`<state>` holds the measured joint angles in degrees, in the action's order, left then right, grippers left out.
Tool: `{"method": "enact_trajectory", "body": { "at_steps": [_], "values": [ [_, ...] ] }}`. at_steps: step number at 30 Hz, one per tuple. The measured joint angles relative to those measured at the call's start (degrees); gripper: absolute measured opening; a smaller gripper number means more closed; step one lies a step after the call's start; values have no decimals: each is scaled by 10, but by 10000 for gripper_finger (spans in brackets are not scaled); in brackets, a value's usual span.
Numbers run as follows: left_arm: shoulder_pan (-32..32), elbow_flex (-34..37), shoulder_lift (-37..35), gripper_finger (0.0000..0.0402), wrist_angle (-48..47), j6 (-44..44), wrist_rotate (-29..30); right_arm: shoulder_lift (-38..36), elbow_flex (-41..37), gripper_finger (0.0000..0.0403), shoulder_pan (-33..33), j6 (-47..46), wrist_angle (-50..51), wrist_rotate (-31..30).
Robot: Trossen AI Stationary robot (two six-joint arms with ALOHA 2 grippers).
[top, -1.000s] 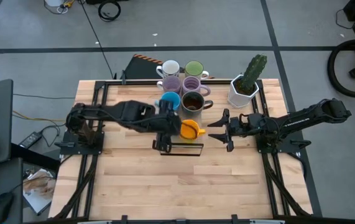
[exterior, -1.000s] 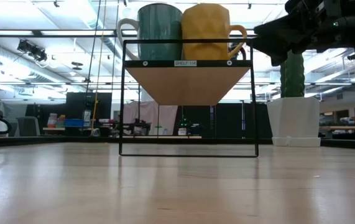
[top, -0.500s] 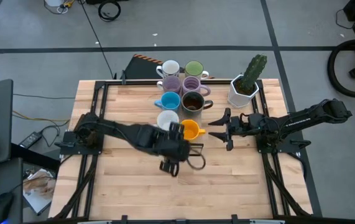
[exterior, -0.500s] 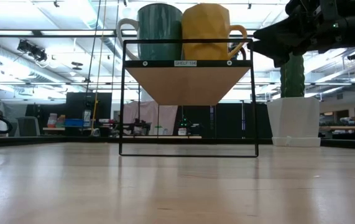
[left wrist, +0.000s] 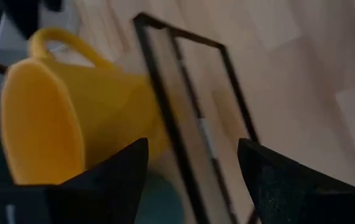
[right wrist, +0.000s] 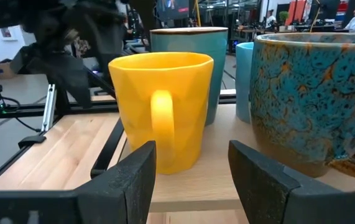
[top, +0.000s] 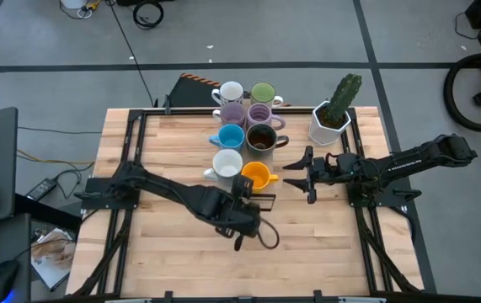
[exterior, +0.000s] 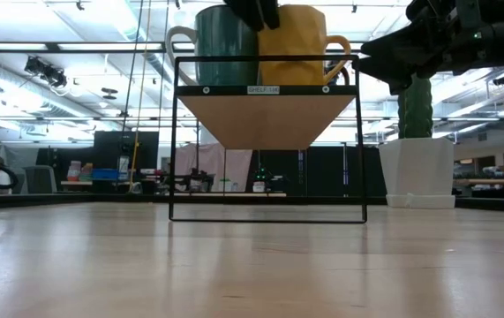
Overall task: Place coffee mugs
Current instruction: Adjust the yellow mug on the shelf
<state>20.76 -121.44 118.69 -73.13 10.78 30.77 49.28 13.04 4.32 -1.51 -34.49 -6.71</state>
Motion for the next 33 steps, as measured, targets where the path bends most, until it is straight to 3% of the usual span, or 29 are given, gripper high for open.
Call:
{"method": "enact_trajectory", "body": {
  "at_steps": [33],
  "values": [
    [-65,0,3,254,56,4,-11,-42,0,206,17,0,50,-27]
  ]
}}
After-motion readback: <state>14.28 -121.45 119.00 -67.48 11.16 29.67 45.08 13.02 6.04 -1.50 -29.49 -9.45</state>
